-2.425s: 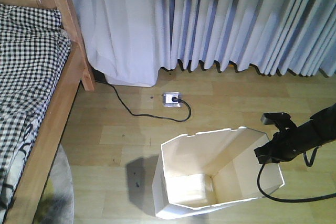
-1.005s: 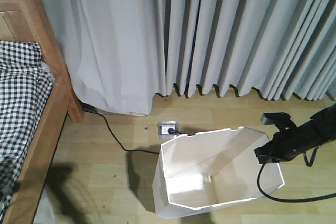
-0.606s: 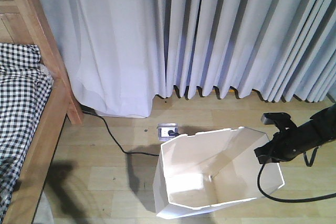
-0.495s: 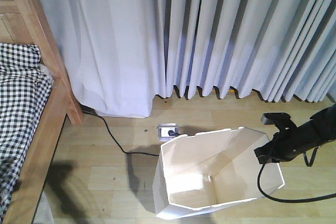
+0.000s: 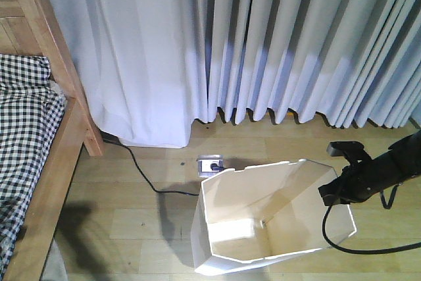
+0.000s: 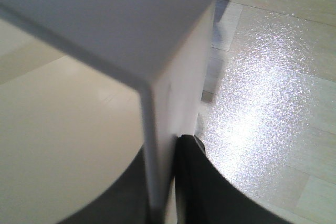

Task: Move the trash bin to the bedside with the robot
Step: 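Drag the held bin with the right gripper toward the bed and curtains, then set the bin down beside the bed frame with the right gripper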

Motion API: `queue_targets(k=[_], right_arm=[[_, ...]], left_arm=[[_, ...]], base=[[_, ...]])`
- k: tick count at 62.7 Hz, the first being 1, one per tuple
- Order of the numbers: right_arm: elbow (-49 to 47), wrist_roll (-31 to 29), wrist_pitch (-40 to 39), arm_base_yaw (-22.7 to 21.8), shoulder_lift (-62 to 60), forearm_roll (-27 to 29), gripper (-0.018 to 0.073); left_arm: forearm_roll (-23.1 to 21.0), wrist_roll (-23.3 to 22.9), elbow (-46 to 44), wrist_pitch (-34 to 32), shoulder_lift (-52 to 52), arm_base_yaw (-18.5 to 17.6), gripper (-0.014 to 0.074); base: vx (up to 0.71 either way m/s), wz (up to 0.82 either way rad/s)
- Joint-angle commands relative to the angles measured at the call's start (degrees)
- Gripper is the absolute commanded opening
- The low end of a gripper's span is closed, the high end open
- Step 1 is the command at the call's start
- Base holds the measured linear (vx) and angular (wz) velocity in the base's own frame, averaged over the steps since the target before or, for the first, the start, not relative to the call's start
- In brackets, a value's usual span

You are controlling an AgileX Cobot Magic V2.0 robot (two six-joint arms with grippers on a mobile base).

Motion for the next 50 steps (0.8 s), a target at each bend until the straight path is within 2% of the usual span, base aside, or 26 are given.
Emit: queue_targets(k=[1, 12, 21, 39, 50], right_arm=[[-0.46, 0.07, 10.26, -0.11, -4.27, 2.63, -0.0005], [-0.73, 0.96, 7.94, -0.10, -4.11, 6.26, -0.0005], [-4.48, 1.51, 5.66, -0.05, -1.38, 9.30, -0.0001], [-11.61, 6.26, 4.13, -0.05, 6.50, 9.44, 0.0009], [-16.31, 6.39, 3.97, -0.05, 10.69, 9.51, 0.0022]], left_arm=[[-0.25, -0.32, 1.07, -3.90, -0.81, -0.01, -0.0006], [-0.25, -0.32, 1.07, -3.90, -0.81, -0.01, -0.0006], [-0.25, -0.32, 1.07, -3.90, -0.81, -0.01, -0.0006], [-0.25, -0.32, 1.07, -3.90, -0.81, -0.01, -0.0006], [-0.25, -0.32, 1.07, -3.90, -0.81, -0.01, -0.0006]], base=[[0.00, 0.00], [0.00, 0.00], [0.00, 0.00], [0.00, 0.00], [0.00, 0.00]])
